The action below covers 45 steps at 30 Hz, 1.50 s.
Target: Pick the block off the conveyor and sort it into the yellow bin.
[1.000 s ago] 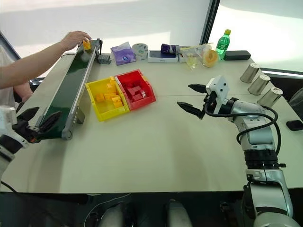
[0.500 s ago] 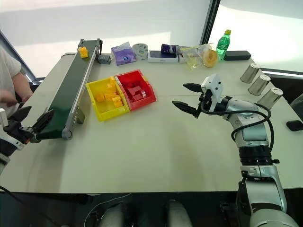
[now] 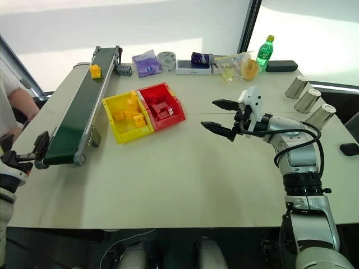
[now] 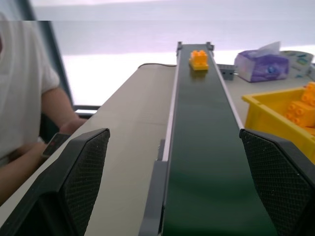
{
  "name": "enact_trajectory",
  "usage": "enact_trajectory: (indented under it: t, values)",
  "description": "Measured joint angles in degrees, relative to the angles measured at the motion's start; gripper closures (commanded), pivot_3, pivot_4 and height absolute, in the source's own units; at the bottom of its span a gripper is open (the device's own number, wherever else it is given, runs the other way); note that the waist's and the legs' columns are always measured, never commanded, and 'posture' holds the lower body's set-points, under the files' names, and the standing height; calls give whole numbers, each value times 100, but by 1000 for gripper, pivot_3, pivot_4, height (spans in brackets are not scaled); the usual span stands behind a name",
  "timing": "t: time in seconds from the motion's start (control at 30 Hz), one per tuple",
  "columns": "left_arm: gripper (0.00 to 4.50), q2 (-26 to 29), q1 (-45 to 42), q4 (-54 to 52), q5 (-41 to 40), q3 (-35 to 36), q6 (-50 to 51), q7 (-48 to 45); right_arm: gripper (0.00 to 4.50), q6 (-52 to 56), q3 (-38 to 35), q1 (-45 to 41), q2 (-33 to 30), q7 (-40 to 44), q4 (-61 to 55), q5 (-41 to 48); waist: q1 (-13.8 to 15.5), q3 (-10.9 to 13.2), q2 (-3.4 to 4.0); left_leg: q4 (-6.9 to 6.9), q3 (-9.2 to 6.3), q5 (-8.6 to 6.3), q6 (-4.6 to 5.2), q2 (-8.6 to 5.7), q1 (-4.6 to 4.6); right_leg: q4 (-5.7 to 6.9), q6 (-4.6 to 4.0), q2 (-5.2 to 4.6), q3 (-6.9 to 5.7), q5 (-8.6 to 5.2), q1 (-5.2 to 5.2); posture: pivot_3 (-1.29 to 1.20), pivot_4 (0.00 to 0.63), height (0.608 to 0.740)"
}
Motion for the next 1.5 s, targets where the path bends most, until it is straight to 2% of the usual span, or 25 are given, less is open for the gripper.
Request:
enact_trajectory:
  t: [0.2,0.43,0.8,1.13,1.33,1.5]
  values:
    - [49,-323,611,-297,197,-93,-193,22,0,-1,0,0,48,-12,0,-6,5,0,-1,4,-7,0,1,0,2,0,-1,5,-1,0,3,0,150,740]
    - [49,-323,577,-290,314,-271,-231,22,0,11,1,2,67,-1,0,-7,5,-1,-1,4,-7,-5,8,0,2,0,-2,4,-1,-1,5,0,150,740]
    - [49,-297,136,-160,374,-474,-220,32,0,105,-14,195,59,-14,-126,50,5,-1,-1,4,-6,-2,4,-1,1,-1,-1,4,-1,0,6,0,150,740]
    - [49,-293,-211,-13,574,-714,-107,175,0,-1,-24,1006,71,225,-751,333,17,-1,-2,4,-9,-2,4,-1,2,-1,-1,5,-2,0,9,0,150,740]
    - [49,-269,-593,188,677,-923,115,332,0,-55,-21,1063,100,137,-883,335,19,-2,-3,5,-9,-2,3,-1,3,-1,-1,6,-2,0,9,0,150,740]
    - [49,-67,-1281,633,906,-1161,603,585,0,-56,5,1051,112,106,-885,334,32,-2,-3,6,-10,-1,3,-4,4,-2,0,7,-4,0,12,0,150,740]
